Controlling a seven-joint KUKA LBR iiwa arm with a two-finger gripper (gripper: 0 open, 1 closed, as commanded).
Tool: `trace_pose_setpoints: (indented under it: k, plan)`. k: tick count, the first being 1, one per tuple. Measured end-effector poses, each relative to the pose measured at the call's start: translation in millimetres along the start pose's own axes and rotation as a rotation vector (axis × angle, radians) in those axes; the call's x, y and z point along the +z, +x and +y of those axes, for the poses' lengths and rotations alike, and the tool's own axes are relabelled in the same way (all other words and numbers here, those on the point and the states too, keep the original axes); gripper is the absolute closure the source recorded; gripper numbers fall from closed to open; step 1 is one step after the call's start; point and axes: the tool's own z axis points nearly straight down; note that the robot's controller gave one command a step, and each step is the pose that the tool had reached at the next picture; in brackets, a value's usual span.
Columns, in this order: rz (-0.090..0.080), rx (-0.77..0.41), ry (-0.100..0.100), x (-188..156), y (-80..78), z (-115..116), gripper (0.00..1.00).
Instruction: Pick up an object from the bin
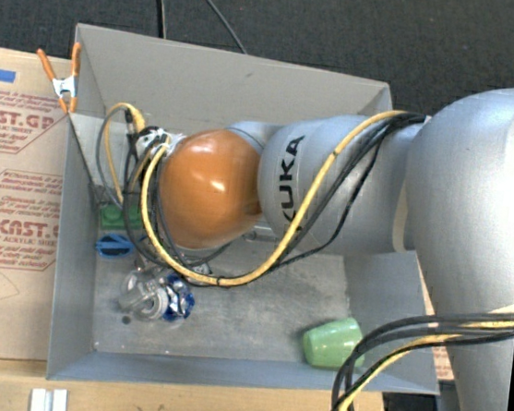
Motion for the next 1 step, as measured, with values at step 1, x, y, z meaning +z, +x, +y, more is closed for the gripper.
trace_pose_setpoints:
  k: [1]
  plan:
    - [0.004, 0.001, 0.002, -2.9, 1.9, -1.0, 1.0]
